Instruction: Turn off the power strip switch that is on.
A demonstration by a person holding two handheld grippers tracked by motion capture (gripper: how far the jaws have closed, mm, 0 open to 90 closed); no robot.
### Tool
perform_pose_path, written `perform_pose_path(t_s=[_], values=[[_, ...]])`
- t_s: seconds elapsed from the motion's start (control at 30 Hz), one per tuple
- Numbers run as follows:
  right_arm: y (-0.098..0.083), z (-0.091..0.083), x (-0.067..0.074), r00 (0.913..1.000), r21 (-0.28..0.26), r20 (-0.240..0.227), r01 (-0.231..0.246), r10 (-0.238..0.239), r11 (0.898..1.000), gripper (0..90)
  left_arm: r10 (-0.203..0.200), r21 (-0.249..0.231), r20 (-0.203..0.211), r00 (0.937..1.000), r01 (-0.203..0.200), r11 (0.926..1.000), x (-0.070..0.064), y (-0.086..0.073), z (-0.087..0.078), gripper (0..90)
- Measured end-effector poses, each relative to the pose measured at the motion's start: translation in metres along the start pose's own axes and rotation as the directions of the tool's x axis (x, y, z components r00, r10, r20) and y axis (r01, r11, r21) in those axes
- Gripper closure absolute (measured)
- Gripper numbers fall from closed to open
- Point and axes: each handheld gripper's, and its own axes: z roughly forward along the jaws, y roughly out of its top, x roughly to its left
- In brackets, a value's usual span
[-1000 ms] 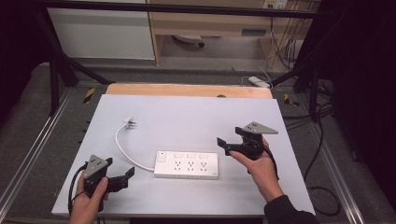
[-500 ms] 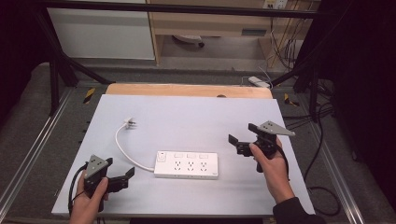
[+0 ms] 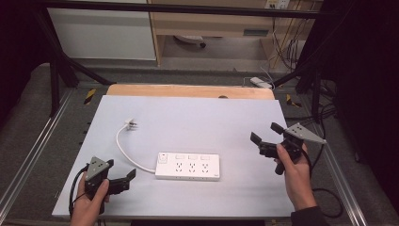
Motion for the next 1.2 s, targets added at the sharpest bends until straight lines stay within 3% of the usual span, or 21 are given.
perform_pose_path(t_s=[0.37, 0.8, 1.2], values=[[-0.008, -0.033, -0.018, 0.9992, -0.037, 0.04, 0.0, 0.001, 0.999, 5.1, 0.003, 0.001, 0.003, 1.0, -0.003, 1.0, -0.001, -0.001, 0.0, 6.8], [-0.03, -0.06, -0.025, 0.998, -0.044, 0.06, -0.016, 0.019, 0.999, 3.1, 0.007, 0.007, 0.004, 1.0, -0.007, 1.0, -0.003, -0.002, 0.0, 6.8], [-0.046, -0.064, -0.02, 0.9983, -0.021, 0.058, -0.002, 0.004, 1.0, 3.1, 0.004, 0.008, 0.005, 1.0, -0.004, 1.0, -0.003, -0.002, 0.0, 6.8]])
